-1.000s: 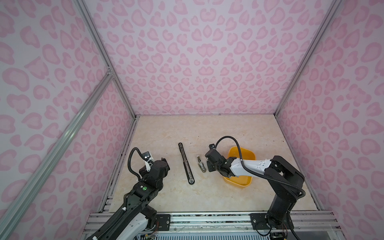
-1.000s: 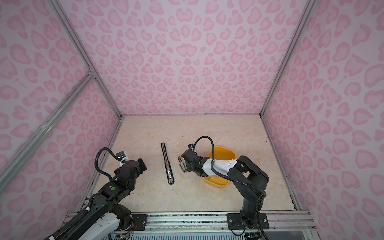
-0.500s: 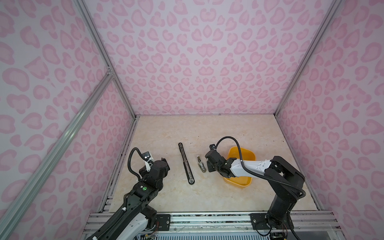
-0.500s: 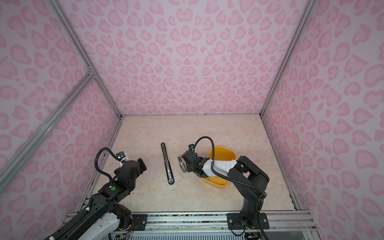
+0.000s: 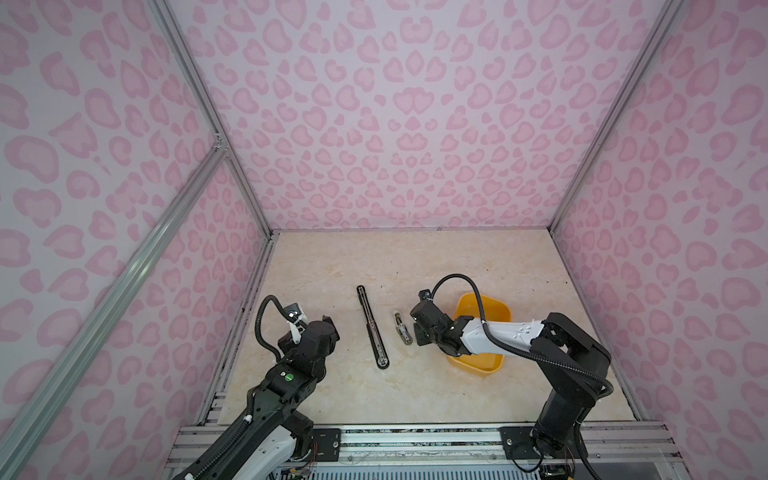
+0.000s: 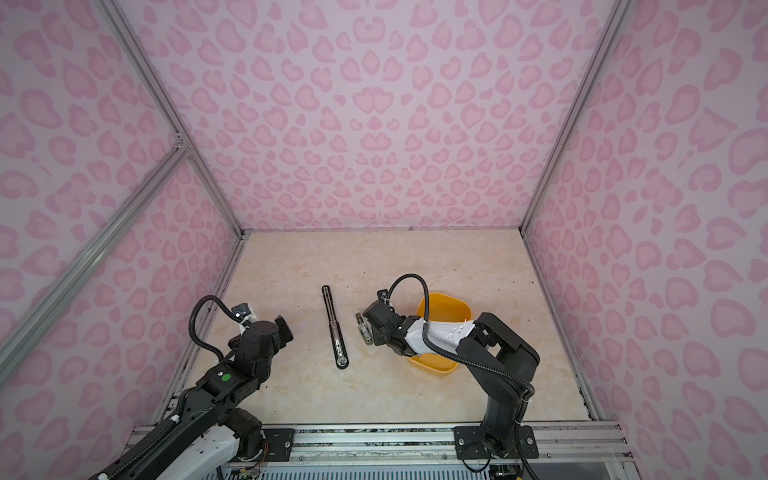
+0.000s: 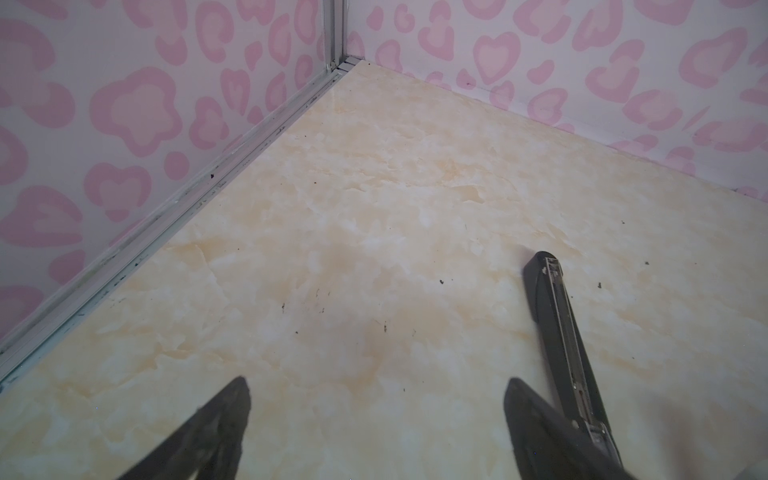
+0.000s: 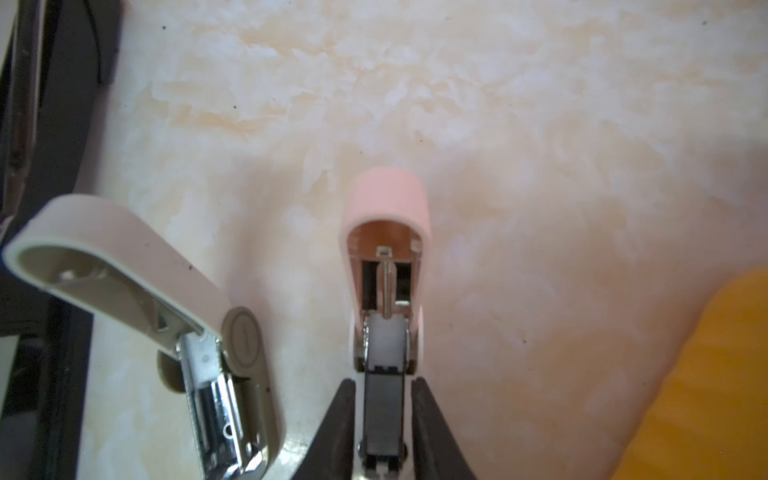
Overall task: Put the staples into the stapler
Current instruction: 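Open the right gripper and move it back over the yellow tray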
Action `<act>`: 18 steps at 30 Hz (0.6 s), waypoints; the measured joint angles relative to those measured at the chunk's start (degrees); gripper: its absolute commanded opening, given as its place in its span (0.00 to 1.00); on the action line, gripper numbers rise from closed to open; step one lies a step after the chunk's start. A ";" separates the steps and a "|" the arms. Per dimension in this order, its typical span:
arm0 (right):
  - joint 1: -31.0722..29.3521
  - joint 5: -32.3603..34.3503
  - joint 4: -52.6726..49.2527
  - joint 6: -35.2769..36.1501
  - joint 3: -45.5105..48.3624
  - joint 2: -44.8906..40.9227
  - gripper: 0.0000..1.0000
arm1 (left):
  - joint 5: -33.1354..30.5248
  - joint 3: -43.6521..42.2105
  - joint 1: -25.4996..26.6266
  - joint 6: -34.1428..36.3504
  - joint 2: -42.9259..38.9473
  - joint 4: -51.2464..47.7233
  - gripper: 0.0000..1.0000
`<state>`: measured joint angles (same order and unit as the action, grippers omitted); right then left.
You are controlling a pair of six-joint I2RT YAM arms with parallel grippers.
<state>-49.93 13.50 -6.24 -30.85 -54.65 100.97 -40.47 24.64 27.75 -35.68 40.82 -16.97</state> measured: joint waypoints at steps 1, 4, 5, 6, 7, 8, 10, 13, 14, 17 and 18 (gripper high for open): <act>0.00 0.00 -0.02 0.00 0.11 -0.24 0.28 | 0.00 0.00 0.00 0.00 0.00 0.00 0.96; 0.00 0.02 -0.04 0.02 0.37 -1.03 0.28 | 0.00 0.00 0.00 0.00 0.00 0.00 0.96; 0.00 0.07 -0.04 0.07 0.42 -1.31 0.27 | 0.00 0.00 0.00 0.00 0.00 0.00 0.96; 0.00 0.20 -0.07 0.26 0.44 -1.73 0.27 | 0.00 0.00 0.00 0.00 0.00 0.00 0.96; 0.00 0.33 -0.09 0.46 0.46 -2.34 0.26 | 0.00 0.00 0.00 0.00 0.00 0.00 0.96; 0.00 0.61 -0.07 0.48 0.57 -3.13 0.23 | 0.00 0.00 0.00 0.00 0.00 0.00 0.96; 0.00 1.51 0.00 1.03 1.03 -5.07 0.20 | 0.00 0.00 0.00 0.00 0.02 0.00 0.96; 0.22 3.26 0.09 1.55 1.99 -7.82 0.18 | 0.02 0.00 0.00 0.02 0.22 0.02 0.96; 0.42 3.96 -0.17 1.75 2.36 -9.03 0.17 | 0.02 0.00 0.00 0.02 0.22 0.02 0.96; 1.29 7.39 -2.16 2.12 2.62 -13.16 0.17 | -0.02 0.00 0.00 0.04 0.35 0.22 0.96; 1.51 8.90 -3.37 2.08 2.62 -15.04 0.19 | -0.02 0.00 0.00 0.04 0.63 0.44 0.96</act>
<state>-48.42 22.39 -9.61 -28.77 -52.03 85.93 -40.49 24.64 27.75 -35.64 41.45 -16.53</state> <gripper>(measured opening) 0.162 0.961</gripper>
